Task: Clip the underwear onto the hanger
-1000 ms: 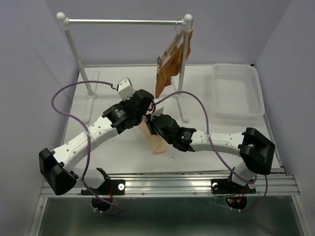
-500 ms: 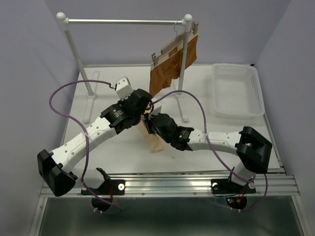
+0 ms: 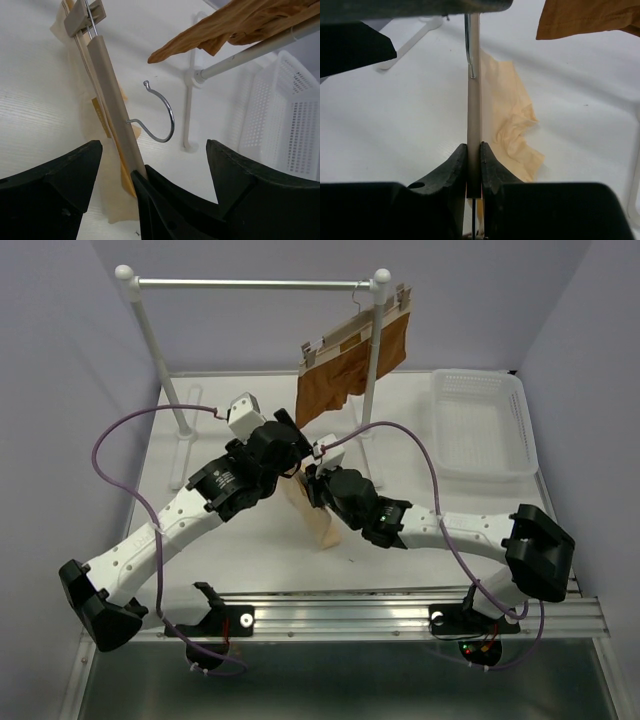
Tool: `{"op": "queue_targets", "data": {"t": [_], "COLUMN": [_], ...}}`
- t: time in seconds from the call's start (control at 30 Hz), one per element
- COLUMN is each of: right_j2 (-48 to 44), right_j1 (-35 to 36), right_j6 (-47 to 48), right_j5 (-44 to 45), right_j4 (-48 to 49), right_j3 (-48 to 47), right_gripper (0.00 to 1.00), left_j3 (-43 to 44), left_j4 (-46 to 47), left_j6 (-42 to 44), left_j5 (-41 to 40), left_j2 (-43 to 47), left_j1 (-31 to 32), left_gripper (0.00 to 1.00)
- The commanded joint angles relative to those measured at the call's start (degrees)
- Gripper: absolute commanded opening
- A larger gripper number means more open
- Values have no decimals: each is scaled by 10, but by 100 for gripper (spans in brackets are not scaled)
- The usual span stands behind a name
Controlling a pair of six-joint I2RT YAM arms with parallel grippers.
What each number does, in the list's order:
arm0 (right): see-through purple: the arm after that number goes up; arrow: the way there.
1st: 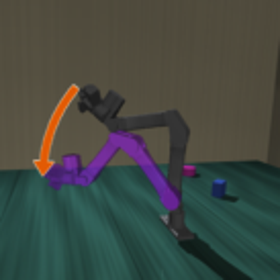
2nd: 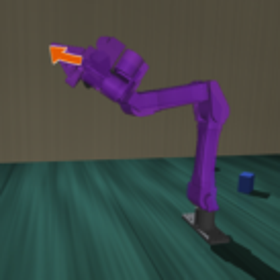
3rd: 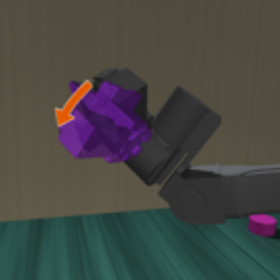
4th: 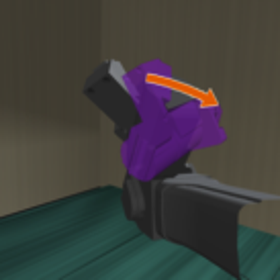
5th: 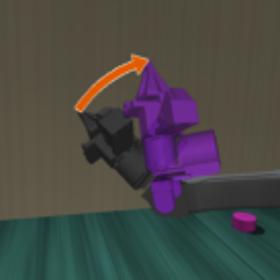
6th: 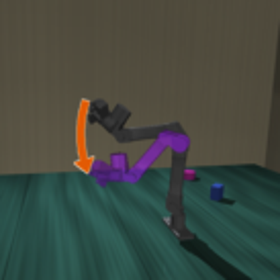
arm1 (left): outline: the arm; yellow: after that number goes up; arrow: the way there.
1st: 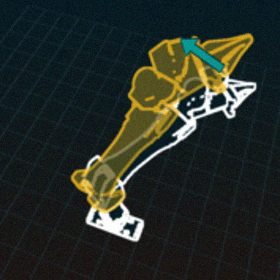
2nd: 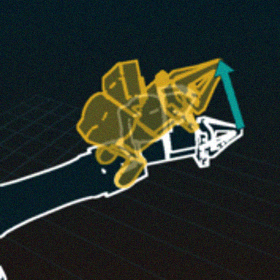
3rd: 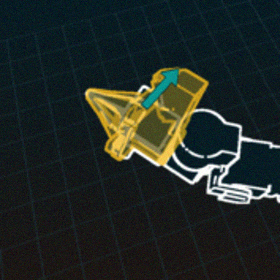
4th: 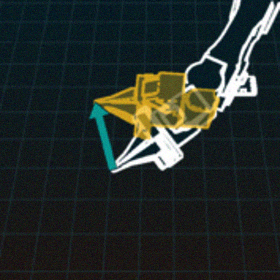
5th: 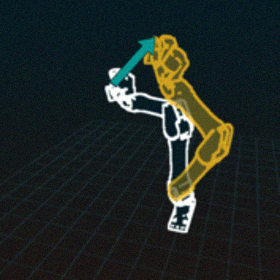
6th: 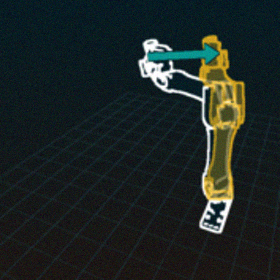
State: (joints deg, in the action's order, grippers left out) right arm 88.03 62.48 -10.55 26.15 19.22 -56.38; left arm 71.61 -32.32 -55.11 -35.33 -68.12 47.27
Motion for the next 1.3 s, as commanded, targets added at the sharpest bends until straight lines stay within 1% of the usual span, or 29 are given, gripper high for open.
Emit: {"op": "queue_targets", "data": {"t": [0.0,0.17,0.3,0.4,0.43,0.57,0.67,0.77,0.87,0.97,1.07,1.1,1.13,1.17,1.23,1.27], "right_j2": [-18,-27,-31,-26,-24,-17,-8,13,45,87,122,148,161,174,212,224], "right_j1": [2,2,2,2,2,2,2,2,2,2,2,2,2,2,-7,-12], "right_j6": [11,42,69,93,98,98,98,121,131,151,172,177,183,198,206,205], "right_j5": [-1,7,10,18,21,34,30,32,39,67,92,96,113,120,128,125], "right_j4": [37,40,41,40,39,37,37,35,21,18,12,11,6,4,-2,-15], "right_j3": [5,-7,-36,-72,-88,-126,-162,-198,-274,-325,-408,-429,-475,-498,-542,-581], "right_gripper": [1,1,1,1,1,1,1,1,1,1,1,1,1,1,1,1], "left_j3": [6,12,26,34,34,24,19,12,12,5,-4,-8,-9,-10,-15,-17], "left_j4": [43,38,-6,-52,-61,-106,-125,-146,-176,-177,-154,-144,-142,-142,-136,-134], "left_j6": [1,-3,-27,-51,-66,-92,-111,-123,-149,-149,-129,-124,-117,-118,-112,-108], "left_j5": [-6,-26,-68,-113,-134,-180,-196,-207,-221,-224,-214,-211,-207,-207,-202,-197], "left_j2": [24,48,83,126,152,209,229,233,229,231,231,229,225,224,223,222], "left_j1": [5,5,5,6,5,5,5,5,4,4,2,0,-2,-2,-6,-9], "left_gripper": [99,99,99,99,99,99,99,99,99,99,99,99,99,99,99,99]}}
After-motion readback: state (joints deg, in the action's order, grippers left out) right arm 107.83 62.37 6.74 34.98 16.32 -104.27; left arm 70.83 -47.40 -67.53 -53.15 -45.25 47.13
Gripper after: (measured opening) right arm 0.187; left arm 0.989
